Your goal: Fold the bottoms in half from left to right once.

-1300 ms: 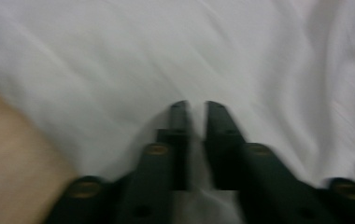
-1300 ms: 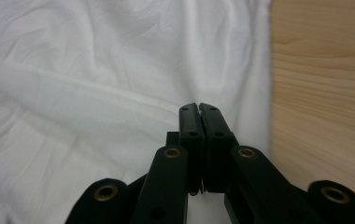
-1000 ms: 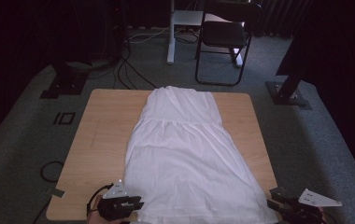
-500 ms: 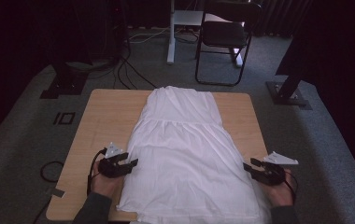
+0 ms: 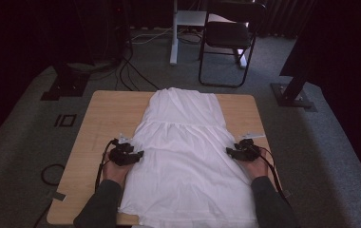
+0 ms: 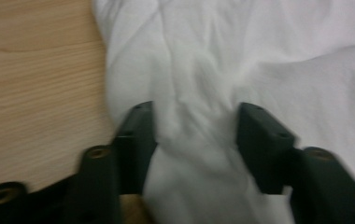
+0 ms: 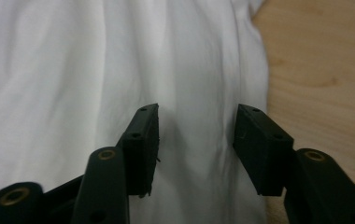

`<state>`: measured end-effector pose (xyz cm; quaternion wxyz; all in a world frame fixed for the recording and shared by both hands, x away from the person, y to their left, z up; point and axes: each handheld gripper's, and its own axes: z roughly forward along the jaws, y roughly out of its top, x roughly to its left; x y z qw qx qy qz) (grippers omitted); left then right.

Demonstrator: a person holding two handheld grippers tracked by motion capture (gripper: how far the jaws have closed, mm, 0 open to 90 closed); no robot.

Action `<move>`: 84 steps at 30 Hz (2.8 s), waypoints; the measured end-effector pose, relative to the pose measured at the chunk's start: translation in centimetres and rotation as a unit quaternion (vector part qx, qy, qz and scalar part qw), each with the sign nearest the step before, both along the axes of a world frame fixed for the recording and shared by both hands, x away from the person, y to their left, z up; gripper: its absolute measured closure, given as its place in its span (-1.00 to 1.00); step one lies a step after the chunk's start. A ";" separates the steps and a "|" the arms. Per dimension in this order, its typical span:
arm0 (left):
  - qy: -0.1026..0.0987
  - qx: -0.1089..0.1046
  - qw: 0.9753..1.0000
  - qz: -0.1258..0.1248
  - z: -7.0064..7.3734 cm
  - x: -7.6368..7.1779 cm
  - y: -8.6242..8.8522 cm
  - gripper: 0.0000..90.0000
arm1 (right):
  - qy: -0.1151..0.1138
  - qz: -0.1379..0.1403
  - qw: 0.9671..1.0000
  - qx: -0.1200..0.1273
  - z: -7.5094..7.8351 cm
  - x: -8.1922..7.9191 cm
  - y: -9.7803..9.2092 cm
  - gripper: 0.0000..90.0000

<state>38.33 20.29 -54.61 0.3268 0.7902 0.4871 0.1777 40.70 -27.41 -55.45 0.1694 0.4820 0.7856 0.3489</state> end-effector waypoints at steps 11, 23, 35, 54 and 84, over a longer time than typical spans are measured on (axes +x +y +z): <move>0.001 0.024 0.999 -0.027 0.2 -2.8 0.6 0.93 | 0.006 -0.025 1.000 0.016 -0.3 -3.4 -1.4 0.92; 0.011 0.013 0.998 -0.059 0.1 -11.5 1.8 0.98 | 0.004 -0.027 0.999 0.022 -0.7 -12.9 -3.1 0.92; -0.058 -0.030 0.997 -0.040 3.6 -8.4 1.5 0.31 | -0.038 -0.005 0.999 0.036 3.3 -10.5 -1.7 0.20; -0.014 0.002 0.997 -0.075 0.9 -1.0 -3.1 0.07 | -0.051 0.000 0.999 -0.008 3.7 -0.6 3.3 0.98; 0.016 -0.024 0.998 -0.056 0.3 5.5 -5.7 0.95 | -0.001 -0.075 0.997 -0.007 -0.1 0.0 0.3 0.96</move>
